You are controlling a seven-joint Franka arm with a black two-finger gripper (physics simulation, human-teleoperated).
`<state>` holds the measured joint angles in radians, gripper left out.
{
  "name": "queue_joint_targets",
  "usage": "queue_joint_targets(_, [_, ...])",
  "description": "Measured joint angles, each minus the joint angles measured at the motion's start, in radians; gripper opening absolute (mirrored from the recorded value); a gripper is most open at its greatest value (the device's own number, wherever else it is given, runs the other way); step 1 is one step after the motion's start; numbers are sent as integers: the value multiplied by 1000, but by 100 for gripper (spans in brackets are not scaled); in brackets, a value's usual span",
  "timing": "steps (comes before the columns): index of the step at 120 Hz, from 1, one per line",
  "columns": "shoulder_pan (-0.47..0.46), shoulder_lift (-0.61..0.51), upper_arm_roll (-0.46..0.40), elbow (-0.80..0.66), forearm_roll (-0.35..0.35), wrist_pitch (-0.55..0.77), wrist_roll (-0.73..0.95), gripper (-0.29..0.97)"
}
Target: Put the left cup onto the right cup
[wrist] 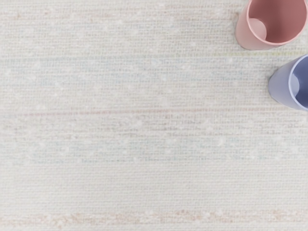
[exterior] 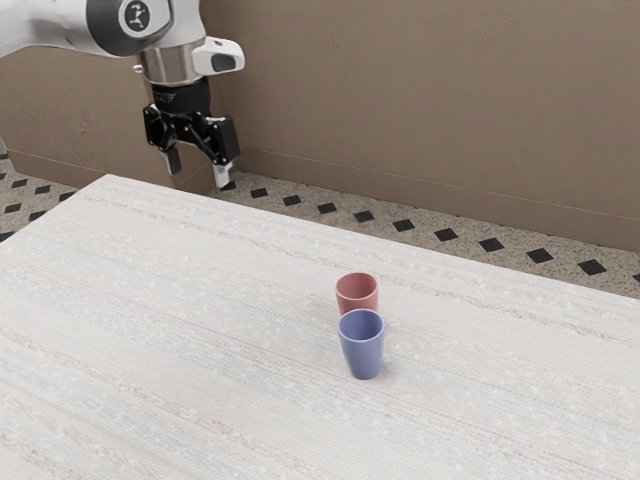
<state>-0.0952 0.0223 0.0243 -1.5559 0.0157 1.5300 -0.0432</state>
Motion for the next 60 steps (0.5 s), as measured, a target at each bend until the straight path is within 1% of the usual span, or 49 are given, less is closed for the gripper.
queue_joint_targets(33, [-9, 4, 0, 2, 0, 3, 15, 68])
queue_joint_targets(60, [-17, 58, 0, 15, 5, 18, 26, 68])
